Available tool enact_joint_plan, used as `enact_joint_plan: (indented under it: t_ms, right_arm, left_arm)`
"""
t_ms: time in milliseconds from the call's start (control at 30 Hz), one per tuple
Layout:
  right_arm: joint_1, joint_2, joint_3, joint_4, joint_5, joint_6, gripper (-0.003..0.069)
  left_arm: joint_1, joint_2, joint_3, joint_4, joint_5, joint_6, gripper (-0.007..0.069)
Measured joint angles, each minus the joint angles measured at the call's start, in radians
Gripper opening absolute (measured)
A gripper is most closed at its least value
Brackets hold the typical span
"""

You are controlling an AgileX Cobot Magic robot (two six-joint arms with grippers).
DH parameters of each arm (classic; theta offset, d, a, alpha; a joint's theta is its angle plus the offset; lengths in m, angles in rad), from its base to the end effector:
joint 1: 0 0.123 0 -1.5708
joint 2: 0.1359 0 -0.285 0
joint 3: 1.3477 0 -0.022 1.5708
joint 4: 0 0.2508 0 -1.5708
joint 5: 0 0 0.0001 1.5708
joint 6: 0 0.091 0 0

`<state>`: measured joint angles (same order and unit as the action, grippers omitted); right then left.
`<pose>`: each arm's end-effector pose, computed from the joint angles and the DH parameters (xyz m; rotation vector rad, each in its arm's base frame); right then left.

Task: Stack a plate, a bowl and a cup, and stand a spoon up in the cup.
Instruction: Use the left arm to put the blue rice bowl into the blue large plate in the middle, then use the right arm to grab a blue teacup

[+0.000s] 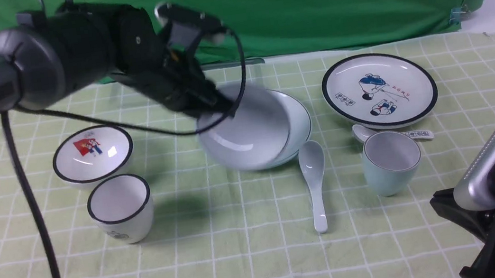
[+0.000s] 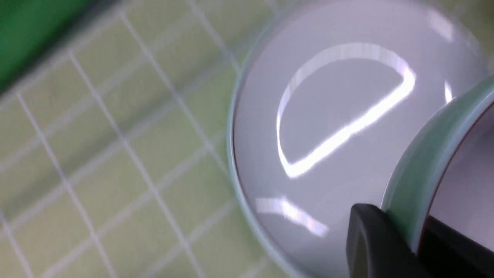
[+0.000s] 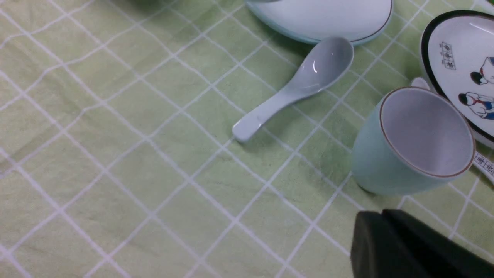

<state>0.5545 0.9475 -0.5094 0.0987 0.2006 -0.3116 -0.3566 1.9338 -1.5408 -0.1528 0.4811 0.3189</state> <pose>0.1581 0.1000 0.2616 -0.8099 1.9692 0.2219 0.4161 -0.1619 0.2547 0.6617 2.2619 -0.1677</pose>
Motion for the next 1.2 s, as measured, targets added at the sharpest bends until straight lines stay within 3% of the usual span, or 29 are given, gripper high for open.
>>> enact_joint_plan:
  t_ms: [100, 233, 367, 467, 500, 567, 700, 800, 967, 1133, 1200]
  right_arm:
    - [0.000, 0.035, 0.000, 0.000, -0.013, 0.010, 0.0057]
    - [0.000, 0.085, 0.000, 0.001, -0.018, 0.060, 0.0076]
    - [0.000, 0.145, -0.001, 0.001, -0.021, 0.142, 0.0209]
    - [0.000, 0.168, -0.024, 0.001, -0.011, 0.193, 0.0342]
    - [0.000, 0.170, -0.028, 0.001, -0.008, 0.196, 0.0350]
    - [-0.014, 0.203, -0.098, 0.001, 0.053, 0.222, 0.0418]
    - [-0.112, 0.312, -0.294, 0.003, 0.207, 0.229, 0.0446]
    - [-0.195, 0.420, -0.417, 0.004, 0.256, 0.229, 0.0447]
    - [-0.268, 0.580, -0.541, 0.018, 0.271, 0.237, 0.0448]
    - [-0.270, 0.768, -0.612, 0.043, 0.280, 0.232, 0.0444]
    - [-0.269, 0.819, -0.617, 0.046, 0.278, 0.207, 0.0405]
  left_arm:
    - [0.000, 0.063, -0.004, -0.048, -0.178, -0.002, -0.0011]
    - [0.000, 0.127, -0.004, -0.067, -0.232, -0.002, -0.0011]
    - [0.001, 0.162, 0.000, -0.068, -0.218, -0.009, 0.0001]
    - [0.001, 0.161, -0.003, -0.064, -0.229, -0.021, 0.0060]
    - [0.001, 0.161, -0.003, -0.064, -0.229, -0.021, 0.0066]
    - [0.002, 0.161, -0.022, -0.039, -0.201, -0.024, 0.0152]
    - [0.005, 0.128, -0.108, 0.033, -0.007, -0.026, 0.0308]
    - [0.009, 0.049, -0.176, 0.059, 0.133, -0.036, 0.0367]
    - [0.019, -0.142, -0.206, 0.078, 0.256, -0.051, 0.0342]
    - [0.057, -0.446, -0.204, 0.103, 0.386, -0.052, 0.0202]
    - [0.091, -0.556, -0.170, 0.097, 0.409, -0.055, 0.0145]
